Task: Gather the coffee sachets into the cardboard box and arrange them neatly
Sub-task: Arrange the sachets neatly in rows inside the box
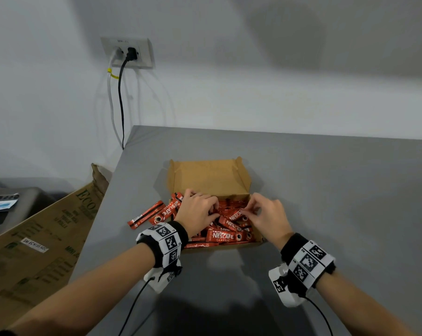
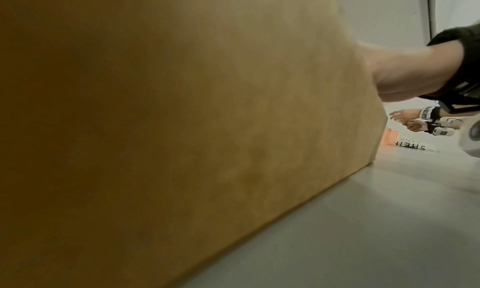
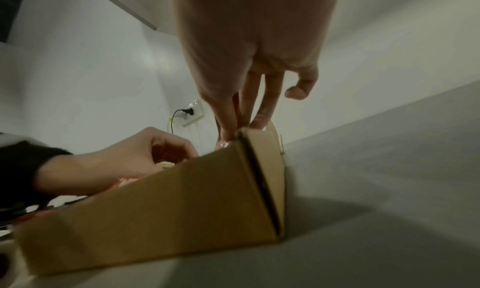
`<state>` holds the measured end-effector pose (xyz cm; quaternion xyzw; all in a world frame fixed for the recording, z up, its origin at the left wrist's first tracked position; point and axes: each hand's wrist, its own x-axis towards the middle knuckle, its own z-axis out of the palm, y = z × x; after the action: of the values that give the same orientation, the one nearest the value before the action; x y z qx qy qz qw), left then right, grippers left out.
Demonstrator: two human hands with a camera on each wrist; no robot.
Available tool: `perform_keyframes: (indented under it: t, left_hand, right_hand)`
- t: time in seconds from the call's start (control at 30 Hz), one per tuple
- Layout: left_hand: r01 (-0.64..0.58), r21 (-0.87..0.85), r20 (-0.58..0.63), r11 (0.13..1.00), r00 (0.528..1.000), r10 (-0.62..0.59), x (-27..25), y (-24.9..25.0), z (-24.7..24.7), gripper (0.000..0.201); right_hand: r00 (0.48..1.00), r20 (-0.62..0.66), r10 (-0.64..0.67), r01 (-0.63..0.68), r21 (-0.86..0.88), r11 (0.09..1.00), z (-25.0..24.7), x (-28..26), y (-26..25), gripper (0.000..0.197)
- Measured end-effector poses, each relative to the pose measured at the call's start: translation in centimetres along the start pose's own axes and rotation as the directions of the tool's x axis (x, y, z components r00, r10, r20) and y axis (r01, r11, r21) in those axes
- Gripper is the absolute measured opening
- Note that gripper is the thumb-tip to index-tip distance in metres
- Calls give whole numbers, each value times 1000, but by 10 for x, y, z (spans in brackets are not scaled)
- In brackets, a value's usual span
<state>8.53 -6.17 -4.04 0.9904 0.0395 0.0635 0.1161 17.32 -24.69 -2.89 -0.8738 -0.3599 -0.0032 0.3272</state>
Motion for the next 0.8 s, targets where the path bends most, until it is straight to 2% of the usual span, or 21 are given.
perform_keyframes:
  t: [0.1,0.23,0.3,0.4,0.57,0.7,0.8]
  left_hand:
    - [3,-3,2,1000,1000,-3,1,0,0,22]
    - [3,6,12,1000,1000,-3,1,0,-1,22]
    - [5,-2,18,1000,1000,-4,1,0,-2,21]
    - [2,-7,29,1000,1000,-2,1,1,-4,20]
    - [-6,-20,24,1000,1000,6,0,0,-4,22]
    - [-9,-19,31,1000,999,10,0,1,-5,41]
    - [-24,2,62,1000,998,23,1,1,-8,44]
  right_hand:
    - [997,51,-66,73,-144,987,5,-6,-4,29]
    - [979,199,-41,105,-324,940,3,-3,-9,23]
    - [969,237,-76,164,-379,911,6,-1,-12,19]
    - [962,272,-33,155,-441,884,13,3,-18,11]
    - [957,285,42,94,-446,890,16,7,-19,9]
    - [956,289,51,84,-435,897,15,9,-19,7]
    - [955,290,60,79,-444,892,16,11,-18,11]
